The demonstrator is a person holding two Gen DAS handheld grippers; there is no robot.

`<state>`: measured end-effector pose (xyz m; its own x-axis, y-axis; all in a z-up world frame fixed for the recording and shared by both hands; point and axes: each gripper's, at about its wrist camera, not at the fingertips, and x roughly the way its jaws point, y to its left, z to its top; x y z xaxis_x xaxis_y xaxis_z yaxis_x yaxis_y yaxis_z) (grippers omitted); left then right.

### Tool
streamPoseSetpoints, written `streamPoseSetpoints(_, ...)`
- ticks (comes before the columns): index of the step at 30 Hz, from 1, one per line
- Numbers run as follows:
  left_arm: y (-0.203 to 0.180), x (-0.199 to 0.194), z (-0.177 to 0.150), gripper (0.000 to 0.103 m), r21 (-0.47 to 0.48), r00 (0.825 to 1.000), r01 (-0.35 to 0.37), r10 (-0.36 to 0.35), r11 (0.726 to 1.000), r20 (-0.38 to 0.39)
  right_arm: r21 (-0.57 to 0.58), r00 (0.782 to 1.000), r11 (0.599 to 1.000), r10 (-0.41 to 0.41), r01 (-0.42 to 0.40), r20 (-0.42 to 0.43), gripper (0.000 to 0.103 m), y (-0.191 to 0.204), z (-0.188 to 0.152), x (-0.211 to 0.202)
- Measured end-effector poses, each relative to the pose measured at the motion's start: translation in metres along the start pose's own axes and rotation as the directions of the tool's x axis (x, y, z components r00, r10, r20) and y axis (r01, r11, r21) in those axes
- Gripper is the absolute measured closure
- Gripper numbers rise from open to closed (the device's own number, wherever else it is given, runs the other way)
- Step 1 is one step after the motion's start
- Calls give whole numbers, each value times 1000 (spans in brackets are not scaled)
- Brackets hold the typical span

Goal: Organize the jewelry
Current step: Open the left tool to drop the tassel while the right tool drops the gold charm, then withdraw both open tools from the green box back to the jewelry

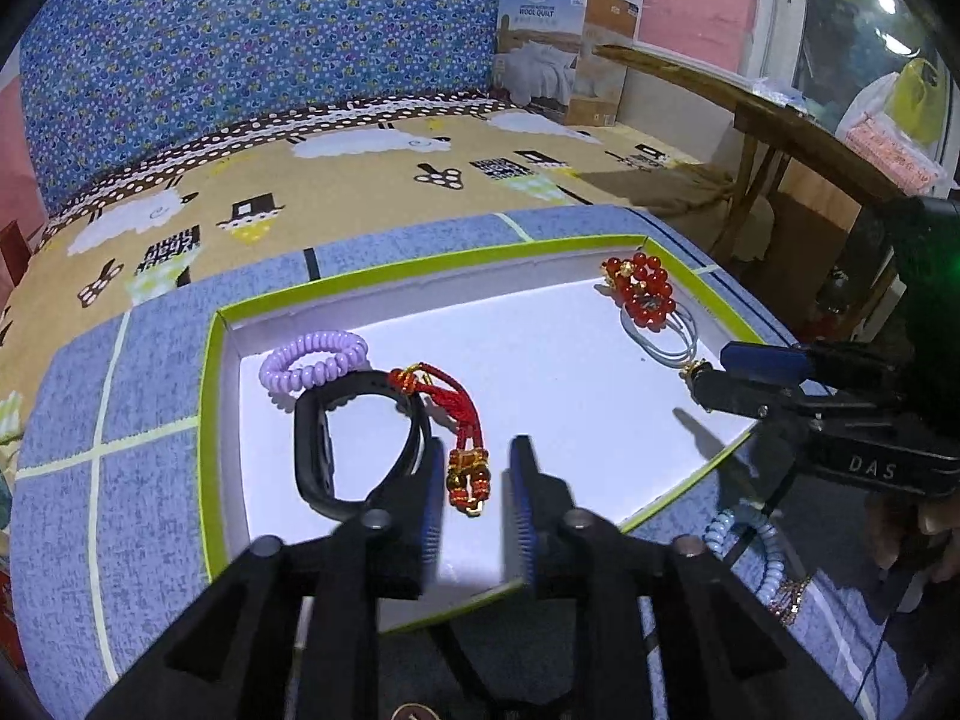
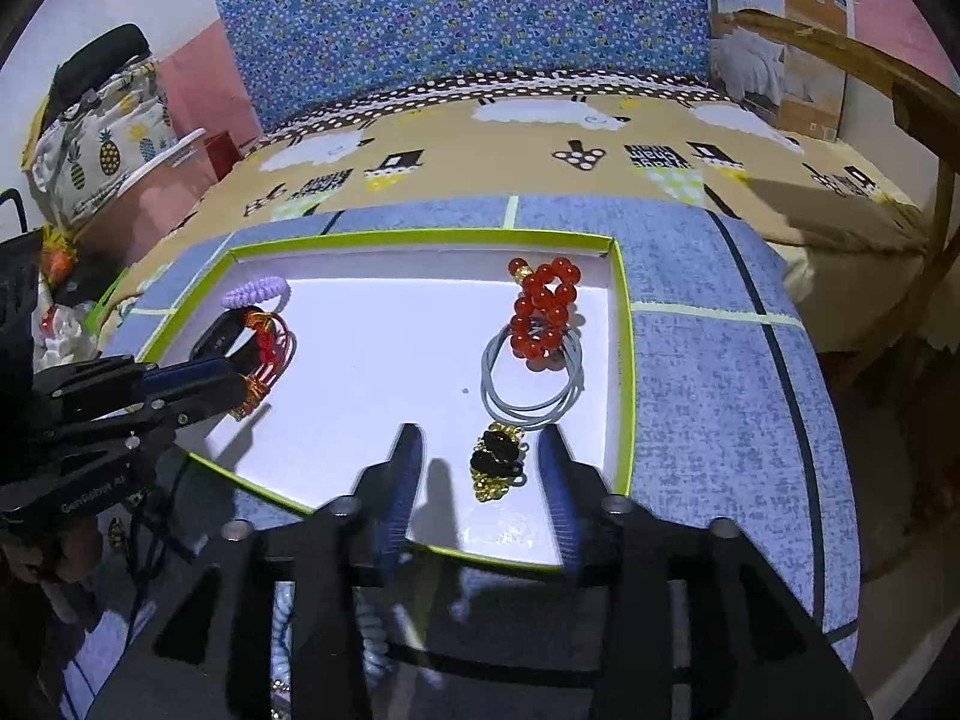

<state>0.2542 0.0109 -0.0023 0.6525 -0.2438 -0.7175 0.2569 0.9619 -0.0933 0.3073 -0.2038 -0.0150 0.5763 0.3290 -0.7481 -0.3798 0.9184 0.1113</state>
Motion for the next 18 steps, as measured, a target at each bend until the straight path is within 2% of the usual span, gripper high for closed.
streamPoseSetpoints(7,2,-21,-6,78,7,999,-15,15,1000,34,7,1000,1000,9,-9,27,59,2,-7,-20)
streamPoseSetpoints(18,7,-96,-41,78,-66,989,-58,66,996,135,-15,991,1000,27,-25,129,60,26,-40,-85)
